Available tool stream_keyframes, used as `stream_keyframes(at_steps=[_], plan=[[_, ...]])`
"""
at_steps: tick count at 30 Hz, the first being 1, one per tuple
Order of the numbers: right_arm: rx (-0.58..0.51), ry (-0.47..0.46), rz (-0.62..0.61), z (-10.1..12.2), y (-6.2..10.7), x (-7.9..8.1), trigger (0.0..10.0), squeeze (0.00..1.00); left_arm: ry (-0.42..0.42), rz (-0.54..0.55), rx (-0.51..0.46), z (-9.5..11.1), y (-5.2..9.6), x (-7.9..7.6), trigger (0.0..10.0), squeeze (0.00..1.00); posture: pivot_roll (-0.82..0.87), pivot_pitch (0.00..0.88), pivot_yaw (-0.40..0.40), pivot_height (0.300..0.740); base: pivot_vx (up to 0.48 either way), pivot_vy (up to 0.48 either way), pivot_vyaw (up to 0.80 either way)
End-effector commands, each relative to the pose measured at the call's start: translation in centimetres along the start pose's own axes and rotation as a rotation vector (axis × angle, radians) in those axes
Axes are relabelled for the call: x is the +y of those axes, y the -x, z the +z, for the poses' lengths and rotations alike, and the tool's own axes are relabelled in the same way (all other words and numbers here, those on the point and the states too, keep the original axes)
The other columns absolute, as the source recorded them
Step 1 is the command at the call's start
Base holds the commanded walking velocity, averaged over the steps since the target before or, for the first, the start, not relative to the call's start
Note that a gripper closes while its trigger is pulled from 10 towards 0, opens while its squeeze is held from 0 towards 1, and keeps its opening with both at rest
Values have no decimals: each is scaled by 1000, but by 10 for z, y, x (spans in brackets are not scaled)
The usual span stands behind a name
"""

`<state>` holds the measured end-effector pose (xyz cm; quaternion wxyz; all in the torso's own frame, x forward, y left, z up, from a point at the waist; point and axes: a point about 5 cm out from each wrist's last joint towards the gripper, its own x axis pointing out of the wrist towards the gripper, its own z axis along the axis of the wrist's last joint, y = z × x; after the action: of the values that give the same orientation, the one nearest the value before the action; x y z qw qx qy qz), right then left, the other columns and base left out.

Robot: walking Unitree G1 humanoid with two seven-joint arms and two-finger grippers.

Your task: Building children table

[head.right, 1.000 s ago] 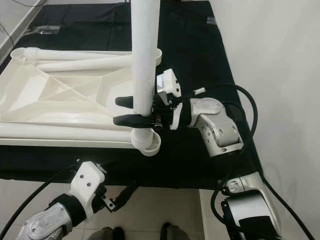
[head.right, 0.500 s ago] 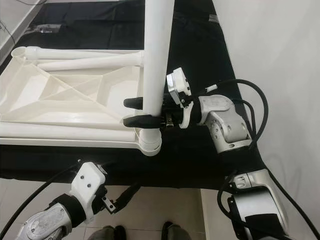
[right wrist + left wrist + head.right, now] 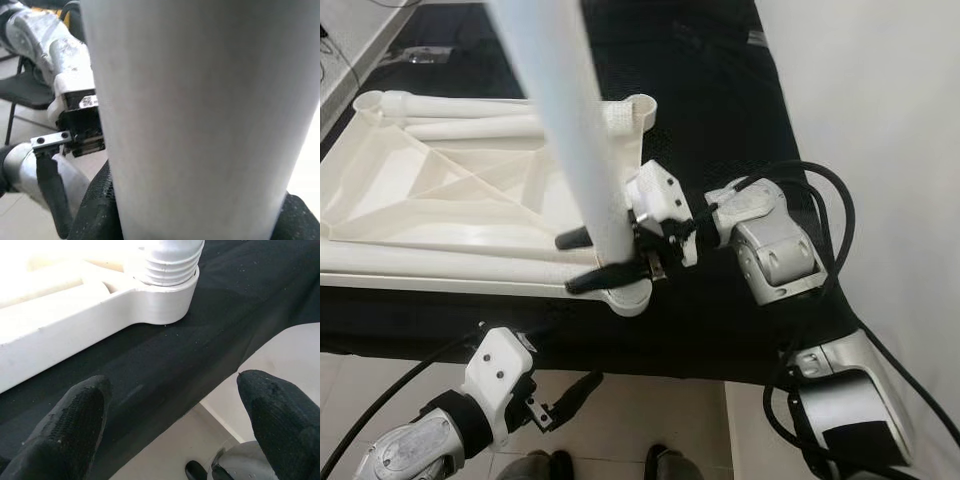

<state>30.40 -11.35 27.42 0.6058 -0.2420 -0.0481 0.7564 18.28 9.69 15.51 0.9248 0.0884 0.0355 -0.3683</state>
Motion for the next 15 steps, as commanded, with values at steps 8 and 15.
stream_keyframes(at_steps=[8,15], plan=[[-1,-136,-95,-21,-4,-10,10000,0,-1,-12,28,-4,1,-4,10000,0,47,273,9,740,0,0,0],[-34,-232,-321,-28,-1,-27,10000,0,2,-12,25,-3,0,-4,10000,0,42,276,9,740,0,0,0]])
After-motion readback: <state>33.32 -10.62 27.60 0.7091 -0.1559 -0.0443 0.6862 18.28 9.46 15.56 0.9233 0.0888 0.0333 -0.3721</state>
